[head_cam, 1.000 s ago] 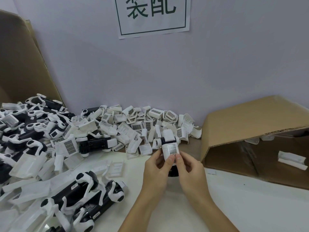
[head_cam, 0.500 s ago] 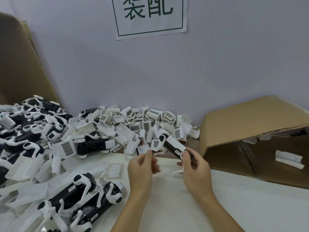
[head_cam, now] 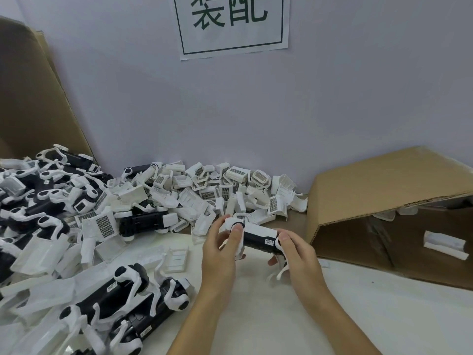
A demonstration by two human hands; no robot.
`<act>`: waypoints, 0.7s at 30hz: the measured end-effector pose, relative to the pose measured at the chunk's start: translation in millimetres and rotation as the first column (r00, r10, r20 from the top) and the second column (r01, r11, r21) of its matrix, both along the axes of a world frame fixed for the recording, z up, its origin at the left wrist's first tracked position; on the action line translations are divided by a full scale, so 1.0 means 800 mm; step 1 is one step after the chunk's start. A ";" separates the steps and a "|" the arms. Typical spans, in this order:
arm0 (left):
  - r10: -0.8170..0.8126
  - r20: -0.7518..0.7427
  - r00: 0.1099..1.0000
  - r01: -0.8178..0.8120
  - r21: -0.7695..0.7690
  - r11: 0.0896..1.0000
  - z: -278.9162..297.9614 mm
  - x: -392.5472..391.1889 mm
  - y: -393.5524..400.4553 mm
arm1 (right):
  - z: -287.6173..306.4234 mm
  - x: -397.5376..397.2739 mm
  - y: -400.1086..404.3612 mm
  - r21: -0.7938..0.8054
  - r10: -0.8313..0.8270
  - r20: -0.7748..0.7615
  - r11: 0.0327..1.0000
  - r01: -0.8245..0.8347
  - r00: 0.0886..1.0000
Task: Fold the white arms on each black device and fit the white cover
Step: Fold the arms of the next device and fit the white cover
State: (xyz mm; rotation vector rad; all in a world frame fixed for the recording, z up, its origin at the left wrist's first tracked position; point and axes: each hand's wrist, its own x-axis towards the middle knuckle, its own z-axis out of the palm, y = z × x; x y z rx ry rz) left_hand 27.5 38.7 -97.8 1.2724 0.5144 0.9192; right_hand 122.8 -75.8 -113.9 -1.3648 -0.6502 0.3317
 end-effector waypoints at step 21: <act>-0.216 0.134 0.967 0.228 -0.080 0.970 0.014 -0.008 -0.006 | 0.028 0.009 -0.015 0.043 0.236 -0.548 0.966 -0.254 0.802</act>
